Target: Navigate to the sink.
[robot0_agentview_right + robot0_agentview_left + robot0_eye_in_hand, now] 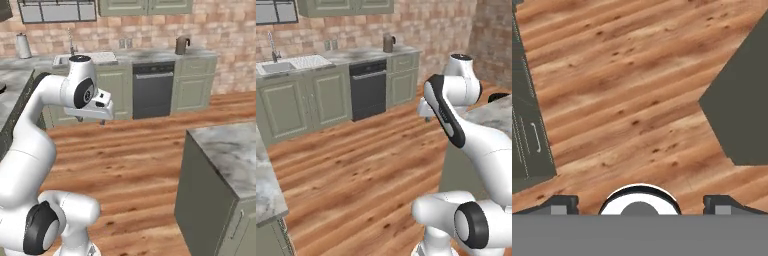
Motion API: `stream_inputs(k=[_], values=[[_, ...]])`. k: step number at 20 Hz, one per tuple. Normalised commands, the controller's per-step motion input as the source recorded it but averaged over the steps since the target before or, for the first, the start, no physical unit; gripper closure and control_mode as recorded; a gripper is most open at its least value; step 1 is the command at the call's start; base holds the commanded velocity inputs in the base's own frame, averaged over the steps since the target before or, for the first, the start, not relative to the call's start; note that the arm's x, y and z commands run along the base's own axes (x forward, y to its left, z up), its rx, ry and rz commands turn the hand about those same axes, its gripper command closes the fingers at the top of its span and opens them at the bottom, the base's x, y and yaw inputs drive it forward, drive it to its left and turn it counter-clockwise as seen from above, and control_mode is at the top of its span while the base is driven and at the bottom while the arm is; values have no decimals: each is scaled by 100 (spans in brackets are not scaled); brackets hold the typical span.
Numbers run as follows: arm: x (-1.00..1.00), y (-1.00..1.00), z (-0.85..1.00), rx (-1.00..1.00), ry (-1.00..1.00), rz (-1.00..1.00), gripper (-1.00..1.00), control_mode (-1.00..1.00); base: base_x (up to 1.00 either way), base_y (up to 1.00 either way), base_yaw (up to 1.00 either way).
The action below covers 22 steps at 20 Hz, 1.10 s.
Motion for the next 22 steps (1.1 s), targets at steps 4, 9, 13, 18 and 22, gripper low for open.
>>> stream_inputs(k=[4, 9, 13, 18, 22], values=[[0, 0, 0, 0, 0, 0, -100, 100, 100, 5, 54], [0, 0, 0, 0, 0, 0, -100, 100, 100, -6, 48], [0, 0, 0, 0, 0, 0, -100, 100, 100, -28, 31], [0, 0, 0, 0, 0, 0, -100, 100, 100, -60, 12], [0, 0, 0, 0, 0, 0, -100, 100, 100, -55, 1]])
